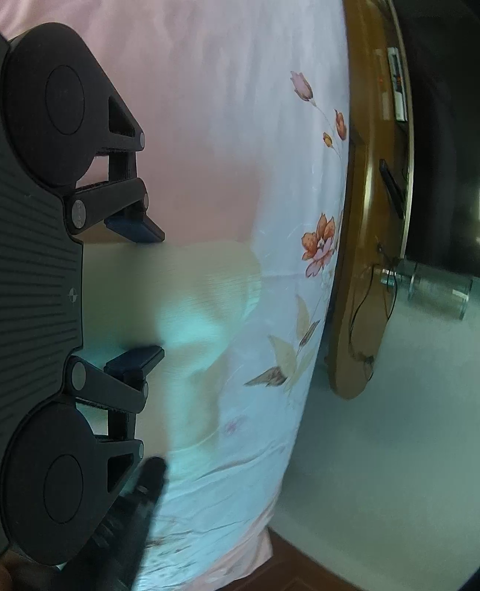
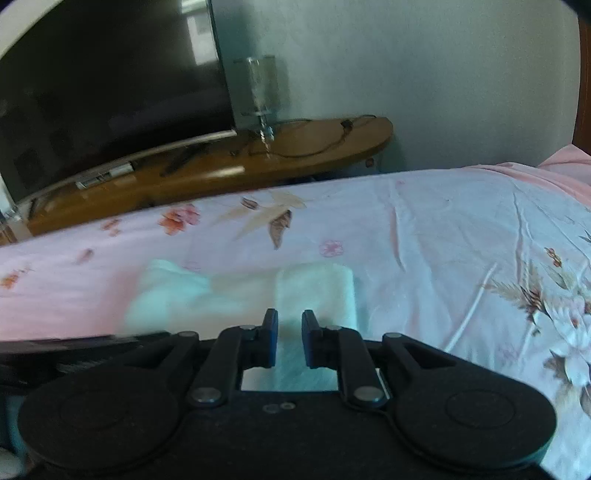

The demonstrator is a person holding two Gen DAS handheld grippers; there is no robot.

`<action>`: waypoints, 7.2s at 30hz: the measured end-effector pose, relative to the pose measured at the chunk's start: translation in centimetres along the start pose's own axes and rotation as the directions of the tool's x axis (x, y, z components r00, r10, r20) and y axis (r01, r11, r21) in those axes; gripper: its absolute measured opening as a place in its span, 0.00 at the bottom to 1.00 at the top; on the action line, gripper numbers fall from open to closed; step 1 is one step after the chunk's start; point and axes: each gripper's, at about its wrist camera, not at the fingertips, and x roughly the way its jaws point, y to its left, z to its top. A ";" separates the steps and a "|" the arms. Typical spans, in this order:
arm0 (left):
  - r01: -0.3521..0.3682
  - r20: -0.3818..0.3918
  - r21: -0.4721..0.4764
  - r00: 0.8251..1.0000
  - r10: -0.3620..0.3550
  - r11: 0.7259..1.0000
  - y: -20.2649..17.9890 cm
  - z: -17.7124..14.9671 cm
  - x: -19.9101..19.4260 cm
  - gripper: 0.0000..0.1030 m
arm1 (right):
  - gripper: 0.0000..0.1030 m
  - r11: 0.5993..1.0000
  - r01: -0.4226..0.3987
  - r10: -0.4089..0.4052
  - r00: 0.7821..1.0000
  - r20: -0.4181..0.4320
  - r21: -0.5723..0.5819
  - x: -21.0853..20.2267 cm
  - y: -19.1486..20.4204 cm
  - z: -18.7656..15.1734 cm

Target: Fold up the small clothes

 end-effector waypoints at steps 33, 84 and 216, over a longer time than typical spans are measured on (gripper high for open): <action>0.052 -0.003 0.040 0.999 -0.052 0.998 1.2 -9.0 -9.0 0.59 | 0.23 0.991 -0.008 0.018 0.997 0.070 -0.133 -9.0 2.6 -6.9; 0.076 -0.076 -0.013 0.994 -0.077 0.997 1.6 -6.2 -5.3 0.94 | 0.75 0.994 -0.059 0.064 0.996 -0.055 0.096 -5.5 -1.8 -4.8; -0.235 0.048 -0.014 0.971 0.236 0.972 23.9 -9.6 -15.8 0.68 | 0.36 0.945 -0.319 0.309 0.944 -0.119 -0.078 -1.5 22.9 -5.8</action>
